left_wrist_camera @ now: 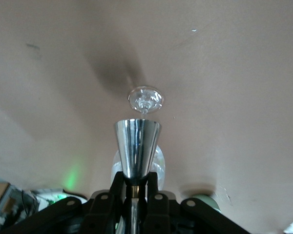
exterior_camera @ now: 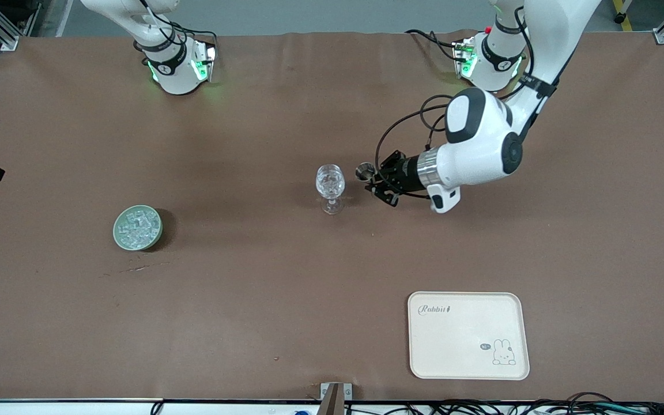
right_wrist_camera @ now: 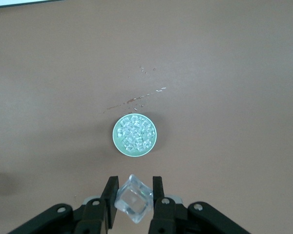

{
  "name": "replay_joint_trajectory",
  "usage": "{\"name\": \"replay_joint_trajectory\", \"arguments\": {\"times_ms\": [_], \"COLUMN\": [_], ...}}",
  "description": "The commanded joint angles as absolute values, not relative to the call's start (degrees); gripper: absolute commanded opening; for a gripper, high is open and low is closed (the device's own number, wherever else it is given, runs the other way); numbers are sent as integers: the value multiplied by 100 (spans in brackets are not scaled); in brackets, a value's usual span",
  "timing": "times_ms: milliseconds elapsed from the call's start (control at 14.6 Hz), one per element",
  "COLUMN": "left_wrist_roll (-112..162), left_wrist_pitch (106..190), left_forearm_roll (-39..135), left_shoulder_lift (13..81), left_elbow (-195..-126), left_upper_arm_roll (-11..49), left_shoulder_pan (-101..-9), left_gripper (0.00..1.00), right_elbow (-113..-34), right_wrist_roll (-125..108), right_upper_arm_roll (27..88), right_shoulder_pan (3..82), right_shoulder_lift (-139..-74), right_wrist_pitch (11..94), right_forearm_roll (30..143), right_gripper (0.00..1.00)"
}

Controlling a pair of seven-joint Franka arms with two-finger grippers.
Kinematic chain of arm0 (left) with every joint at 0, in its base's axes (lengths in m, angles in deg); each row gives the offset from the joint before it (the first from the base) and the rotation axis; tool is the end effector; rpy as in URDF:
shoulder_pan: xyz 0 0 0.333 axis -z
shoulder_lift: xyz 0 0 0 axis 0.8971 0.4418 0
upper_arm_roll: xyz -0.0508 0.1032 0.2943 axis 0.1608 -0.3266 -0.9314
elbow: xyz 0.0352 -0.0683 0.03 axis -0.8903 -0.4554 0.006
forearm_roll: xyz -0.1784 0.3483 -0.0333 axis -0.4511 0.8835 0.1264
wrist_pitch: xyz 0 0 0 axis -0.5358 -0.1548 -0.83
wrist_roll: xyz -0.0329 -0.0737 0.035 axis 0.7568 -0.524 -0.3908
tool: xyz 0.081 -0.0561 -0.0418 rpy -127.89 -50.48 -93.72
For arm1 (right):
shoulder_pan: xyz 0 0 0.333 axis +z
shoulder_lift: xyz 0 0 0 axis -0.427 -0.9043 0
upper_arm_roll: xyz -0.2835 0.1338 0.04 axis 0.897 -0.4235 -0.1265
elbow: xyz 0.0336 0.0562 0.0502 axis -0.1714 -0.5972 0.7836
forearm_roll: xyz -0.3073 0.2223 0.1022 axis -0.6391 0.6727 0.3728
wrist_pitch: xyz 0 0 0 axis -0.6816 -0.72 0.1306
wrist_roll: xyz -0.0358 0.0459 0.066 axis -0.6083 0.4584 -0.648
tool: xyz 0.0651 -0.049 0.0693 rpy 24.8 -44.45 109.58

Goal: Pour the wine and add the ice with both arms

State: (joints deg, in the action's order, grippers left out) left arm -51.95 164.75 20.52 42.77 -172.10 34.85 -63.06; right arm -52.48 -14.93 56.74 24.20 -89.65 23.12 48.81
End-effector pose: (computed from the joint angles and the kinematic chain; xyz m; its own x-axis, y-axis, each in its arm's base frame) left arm 0.5210 -0.3468 0.3370 0.1744 0.7588 -0.6275 0.9673 -0.2512 -0.0348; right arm 0.5824 -0.0555 0.6512 0.9916 -0.1268 0.0271 -0.1274 -0.9916 0.0212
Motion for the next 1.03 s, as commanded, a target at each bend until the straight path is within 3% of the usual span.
{"name": "replay_joint_trajectory", "arguments": {"times_ms": [0, 960], "left_wrist_roll": [-5612, -7626], "left_wrist_pitch": [16568, 16481], "left_forearm_roll": [2680, 5748], "left_shoulder_lift": [4429, 5158], "left_elbow": [-16959, -16256], "left_upper_arm_roll": [3697, 4295], "left_shoulder_pan": [-6299, -6063], "left_gripper": [0, 0], "right_elbow": [-5310, -5389], "right_wrist_roll": [-1434, -1434], "right_upper_arm_roll": [5640, 5657], "right_shoulder_pan": [2378, 2378], "right_shoulder_lift": [-8897, -8897], "right_wrist_pitch": [2305, 2314], "right_forearm_roll": [4953, 5040], "right_gripper": [0, 1]}}
